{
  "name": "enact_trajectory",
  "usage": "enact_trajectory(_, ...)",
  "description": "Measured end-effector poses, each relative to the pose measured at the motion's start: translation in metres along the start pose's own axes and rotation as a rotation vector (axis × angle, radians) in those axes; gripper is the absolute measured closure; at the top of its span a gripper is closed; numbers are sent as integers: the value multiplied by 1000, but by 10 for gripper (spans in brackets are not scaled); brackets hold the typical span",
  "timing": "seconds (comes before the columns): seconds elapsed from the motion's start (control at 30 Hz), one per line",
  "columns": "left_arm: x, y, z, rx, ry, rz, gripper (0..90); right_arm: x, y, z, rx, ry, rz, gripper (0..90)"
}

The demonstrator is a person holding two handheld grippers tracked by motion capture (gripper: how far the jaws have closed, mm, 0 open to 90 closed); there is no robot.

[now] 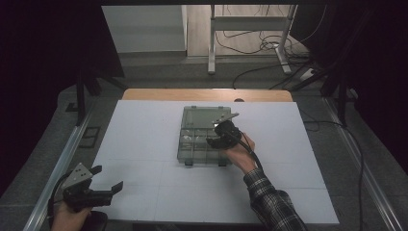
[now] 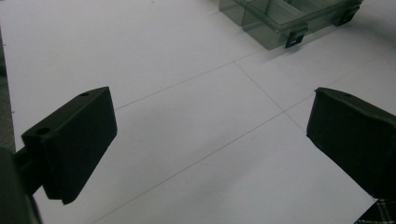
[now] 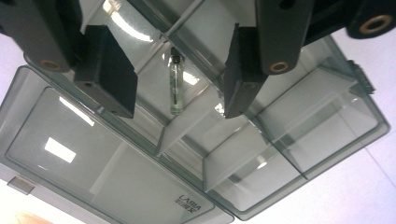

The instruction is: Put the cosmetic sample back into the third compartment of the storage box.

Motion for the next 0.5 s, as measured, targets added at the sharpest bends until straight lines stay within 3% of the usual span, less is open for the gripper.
enact_trajectory(0.5, 0, 0, 0, 1, 1, -3, 23, 8, 3, 11, -3, -50, 5, 308)
Point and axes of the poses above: each handheld gripper's, and its own axes: z roughly backward along the jaws, y roughly out of its underside, x roughly to its left, the point moved 5 cm from there along -z, roughly forward along the jaws, and after that the axes turned 5 degrees about y, right-handed, at the moved point
